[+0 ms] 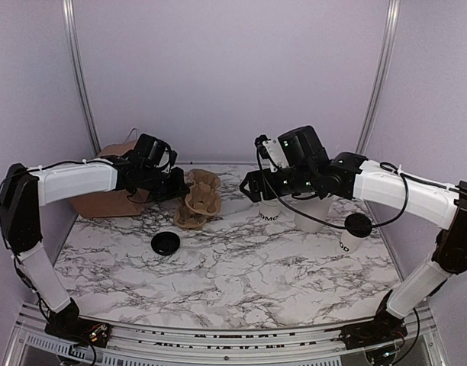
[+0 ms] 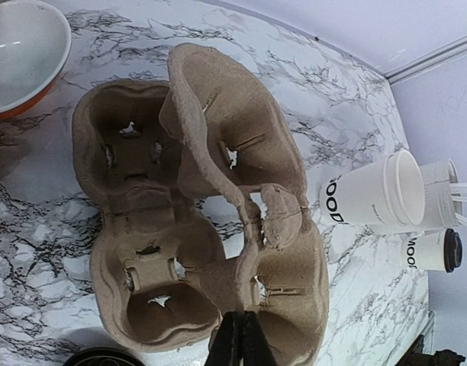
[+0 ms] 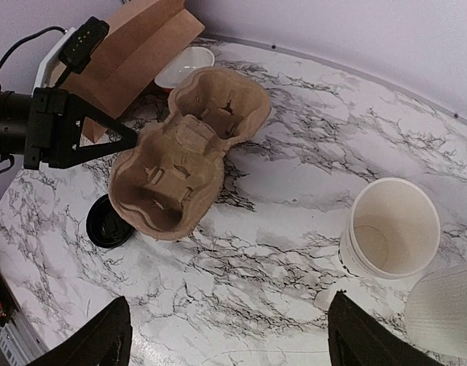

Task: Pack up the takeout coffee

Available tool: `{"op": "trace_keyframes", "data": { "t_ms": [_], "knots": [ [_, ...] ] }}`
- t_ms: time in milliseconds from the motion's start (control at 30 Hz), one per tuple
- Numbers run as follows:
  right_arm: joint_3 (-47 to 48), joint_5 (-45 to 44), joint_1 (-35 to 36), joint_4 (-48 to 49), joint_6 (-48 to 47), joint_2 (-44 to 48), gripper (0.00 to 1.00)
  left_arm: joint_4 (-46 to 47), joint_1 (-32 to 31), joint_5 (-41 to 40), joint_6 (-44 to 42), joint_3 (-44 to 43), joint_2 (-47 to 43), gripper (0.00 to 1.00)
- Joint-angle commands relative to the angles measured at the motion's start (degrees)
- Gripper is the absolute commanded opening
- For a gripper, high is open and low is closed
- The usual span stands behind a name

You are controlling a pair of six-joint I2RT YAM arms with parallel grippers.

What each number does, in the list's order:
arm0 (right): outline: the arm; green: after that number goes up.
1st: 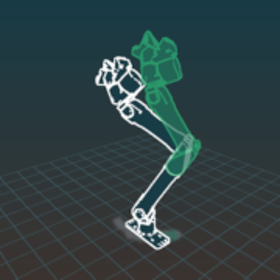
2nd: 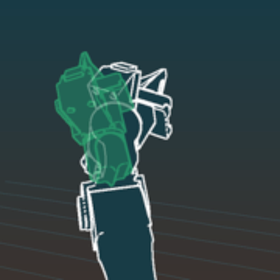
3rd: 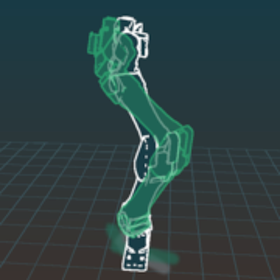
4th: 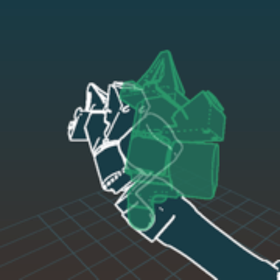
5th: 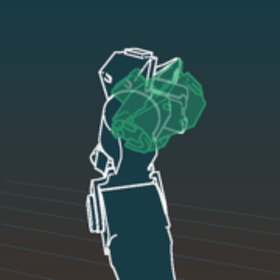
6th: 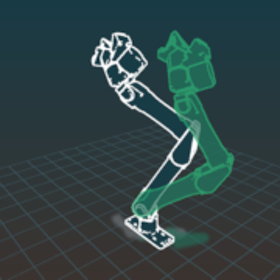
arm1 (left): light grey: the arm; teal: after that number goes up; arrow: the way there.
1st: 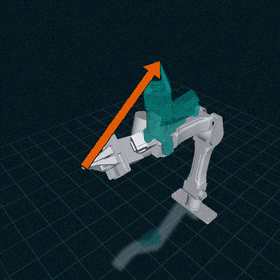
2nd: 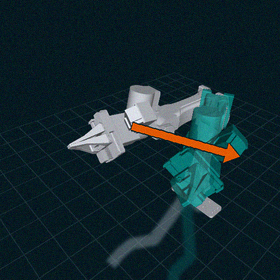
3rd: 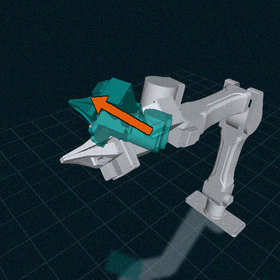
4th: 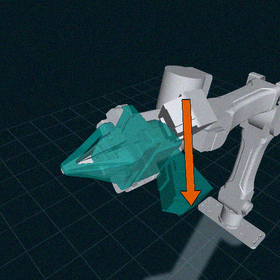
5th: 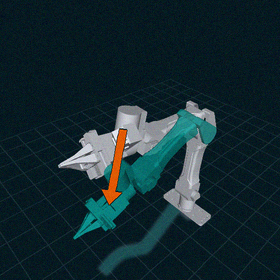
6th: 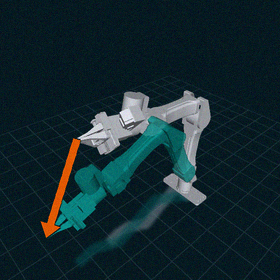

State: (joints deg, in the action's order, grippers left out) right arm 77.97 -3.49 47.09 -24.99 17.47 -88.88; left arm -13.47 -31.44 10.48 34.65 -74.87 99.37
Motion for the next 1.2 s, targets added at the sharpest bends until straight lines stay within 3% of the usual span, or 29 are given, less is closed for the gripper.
{"op": "trace_keyframes", "data": {
  "t_ms": [0, 533, 800, 1167],
  "knots": [
    [0.89, -3.77, 0.28, -0.57, -0.3, 4.16, 0.86, 4.63, -3.35, 0.95, 4.08, 2.67, -3.95, 0.0],
    [-7.53, -6.79, 0.11, -2.16, 0.76, 14.39, 0.86, 17.56, -25.42, -10.24, 21.22, 18.24, -6.71, 0.0],
    [-12.37, -7.05, 0.08, -2.67, 1.86, 19.07, 0.86, 22.79, -31.86, -12.0, 24.61, 19.55, -4.08, 0.0],
    [-15.63, -8.2, 0.08, -3.57, 1.96, 22.9, 0.86, 24.2, -36.15, -12.33, 25.96, 16.95, 0.52, 0.0]
  ]
}}
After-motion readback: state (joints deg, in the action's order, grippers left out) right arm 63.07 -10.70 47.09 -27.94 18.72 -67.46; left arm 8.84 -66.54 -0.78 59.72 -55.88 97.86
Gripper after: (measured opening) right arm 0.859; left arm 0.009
